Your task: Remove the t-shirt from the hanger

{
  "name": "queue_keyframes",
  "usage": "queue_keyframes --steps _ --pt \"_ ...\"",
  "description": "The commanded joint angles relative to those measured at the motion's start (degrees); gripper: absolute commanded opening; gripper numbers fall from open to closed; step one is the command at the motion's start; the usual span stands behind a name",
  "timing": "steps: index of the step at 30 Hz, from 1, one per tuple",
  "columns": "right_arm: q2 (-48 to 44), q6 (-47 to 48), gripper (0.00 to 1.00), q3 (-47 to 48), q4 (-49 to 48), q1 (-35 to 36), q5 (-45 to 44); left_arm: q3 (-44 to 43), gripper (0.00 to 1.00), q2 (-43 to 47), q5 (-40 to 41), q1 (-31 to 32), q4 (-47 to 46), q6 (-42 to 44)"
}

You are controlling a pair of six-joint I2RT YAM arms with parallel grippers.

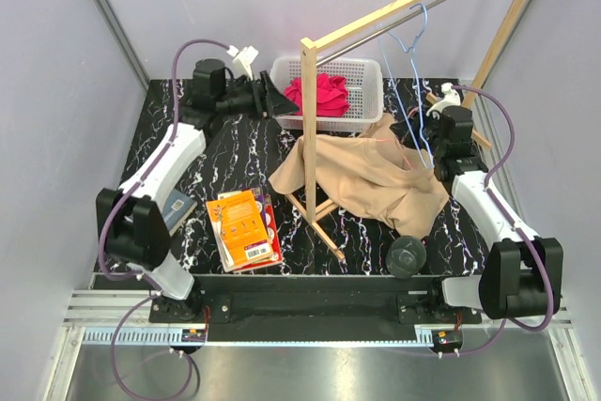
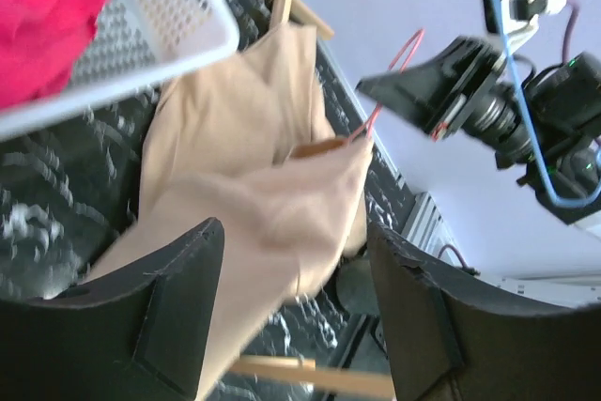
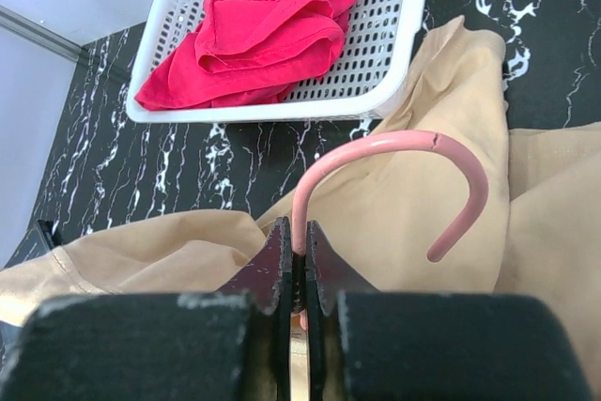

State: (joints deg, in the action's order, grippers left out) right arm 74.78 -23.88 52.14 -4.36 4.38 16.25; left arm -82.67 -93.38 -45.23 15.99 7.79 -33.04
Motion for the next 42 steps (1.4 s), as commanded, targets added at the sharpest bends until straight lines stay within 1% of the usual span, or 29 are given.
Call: queue_keyframes --steps 1,2,6,9,11,15,19,27,33,36,37,39,40,42 --pt "-3.6 1.2 0.0 0.9 -0.4 -0.2 -1.9 8.3 0.66 7.4 1.1 0.6 0.4 3.2" --pt "-3.9 1.3 0.0 0.4 -0.4 -0.2 -2.1 12.7 0.66 8.5 1.5 0.6 0.0 3.3" --pt "-4.6 -0.5 0.0 0.0 -0.4 -0.1 -0.7 20.8 0.65 13.3 3.9 0.7 -2.2 4.7" --pt "-4.7 -1.3 0.0 -0.1 -0.5 -0.1 0.7 24.1 0.64 15.9 5.8 1.0 -2.2 6.1" --pt "-4.6 -1.6 0.0 -0.1 -0.5 -0.1 1.1 24.8 0.64 17.3 6.8 1.8 -2.1 6.5" --pt "-5.2 -1.9 0.0 -0.3 -0.6 -0.1 1.6 24.7 0.64 17.8 10.2 3.8 -1.6 8.5" --pt "-6.0 -1.3 0.0 -0.7 -0.5 -0.1 1.1 22.8 0.64 14.6 12.9 4.1 -0.9 9.3" --pt "-7.4 -1.2 0.0 -0.8 0.2 -0.1 1.2 19.3 0.59 9.2 13.1 6.1 -1.4 8.1" --pt "-7.6 -2.0 0.0 -0.7 0.3 -0.2 1.8 16.8 0.56 7.3 11.9 7.7 -1.6 7.5" --pt "-7.5 -2.2 0.0 -1.0 0.2 -0.2 1.9 16.2 0.36 6.7 11.0 7.7 -2.2 6.7" --pt "-7.5 -2.2 0.0 -1.1 0.2 -0.3 1.8 16.0 0.25 6.7 10.5 7.7 -2.3 6.5" --pt "-7.6 -2.0 0.0 -1.1 0.3 -0.2 1.6 15.7 0.15 7.2 10.3 7.7 -2.5 6.1" --pt "-7.7 -2.0 0.0 -1.2 0.2 -0.2 1.4 15.2 0.07 7.5 10.3 7.7 -2.5 6.0" --pt "-8.0 -2.0 0.0 -1.3 0.2 -0.2 1.2 14.5 0.01 8.7 10.6 7.7 -1.3 6.4"
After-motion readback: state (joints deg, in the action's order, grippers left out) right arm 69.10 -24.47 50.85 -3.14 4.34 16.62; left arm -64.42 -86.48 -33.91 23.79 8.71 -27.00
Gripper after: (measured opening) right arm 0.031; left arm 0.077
